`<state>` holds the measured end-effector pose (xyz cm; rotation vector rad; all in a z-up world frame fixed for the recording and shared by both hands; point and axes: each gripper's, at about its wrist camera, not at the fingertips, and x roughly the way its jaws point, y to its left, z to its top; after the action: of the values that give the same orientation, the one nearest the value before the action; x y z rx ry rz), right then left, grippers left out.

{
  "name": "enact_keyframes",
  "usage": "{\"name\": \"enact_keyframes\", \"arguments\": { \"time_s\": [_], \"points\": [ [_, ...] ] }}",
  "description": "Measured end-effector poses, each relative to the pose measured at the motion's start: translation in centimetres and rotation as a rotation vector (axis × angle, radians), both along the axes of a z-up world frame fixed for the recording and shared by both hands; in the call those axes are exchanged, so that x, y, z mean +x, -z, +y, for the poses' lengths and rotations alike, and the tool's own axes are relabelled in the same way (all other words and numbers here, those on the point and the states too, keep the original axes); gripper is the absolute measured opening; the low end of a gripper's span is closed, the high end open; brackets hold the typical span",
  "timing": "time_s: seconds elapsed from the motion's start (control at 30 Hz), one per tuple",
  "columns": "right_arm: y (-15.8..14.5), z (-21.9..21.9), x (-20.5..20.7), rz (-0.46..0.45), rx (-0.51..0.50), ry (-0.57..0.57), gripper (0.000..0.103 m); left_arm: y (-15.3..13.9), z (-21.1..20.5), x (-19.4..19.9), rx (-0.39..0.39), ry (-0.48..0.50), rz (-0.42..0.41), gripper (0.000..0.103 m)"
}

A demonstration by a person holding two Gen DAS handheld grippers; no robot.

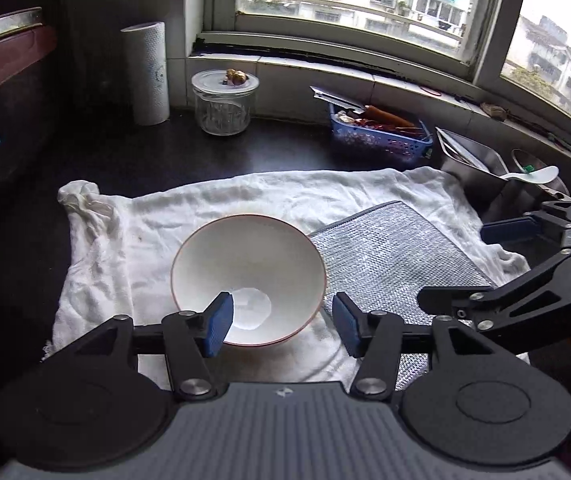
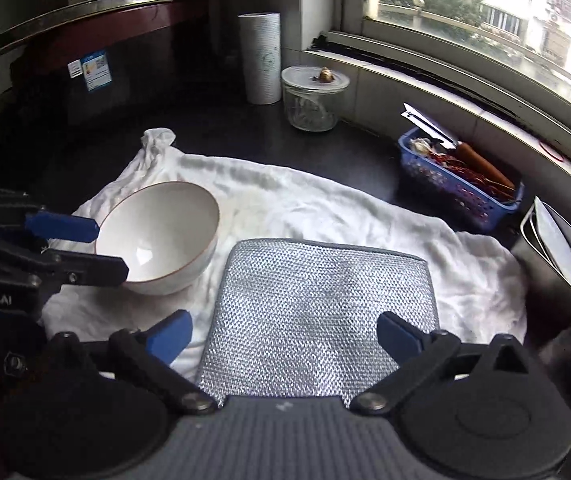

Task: Clean bowl
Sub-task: 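Lay the mesh pad flat on the cloth beside the bowl with the right tool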

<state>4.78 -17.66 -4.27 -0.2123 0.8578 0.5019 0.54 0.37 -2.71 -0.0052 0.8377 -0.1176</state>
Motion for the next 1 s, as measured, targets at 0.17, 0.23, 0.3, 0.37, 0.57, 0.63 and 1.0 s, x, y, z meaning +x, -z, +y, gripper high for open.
{"name": "enact_keyframes", "arguments": {
  "time_s": [0.17,0.23,0.3,0.37,0.57,0.63,1.0],
  "points": [
    [-1.4,0.0,-0.4,0.023,-0.010,0.087,0.102,-0.6,-0.2,-0.1,0.053,-0.058,0.009,0.067],
    [-2.0,0.0,-0.6,0.033,-0.019,0.116,0.102,-0.9,-0.2,-0.2,0.063,-0.074,0.008,0.072],
    [-2.4,-0.1,-0.9,0.037,-0.022,0.138,0.102,-1.4,-0.5,-0.4,0.080,-0.070,0.000,0.073],
    [-2.7,-0.3,-1.2,0.038,-0.021,0.155,0.102,-2.0,-0.7,-0.6,0.078,-0.063,-0.004,0.074],
    [-3.3,-0.6,-2.2,0.056,0.001,0.181,0.102,-3.1,-0.2,-1.2,0.017,-0.097,0.013,0.074],
    [-3.4,-0.5,-2.4,0.062,0.001,0.180,0.102,-3.1,0.1,-1.3,-0.007,-0.114,0.041,0.074],
    [-4.5,-0.2,-3.8,0.064,0.002,0.163,0.102,-3.4,0.3,-2.4,-0.047,-0.131,0.042,0.074]
  ]
}}
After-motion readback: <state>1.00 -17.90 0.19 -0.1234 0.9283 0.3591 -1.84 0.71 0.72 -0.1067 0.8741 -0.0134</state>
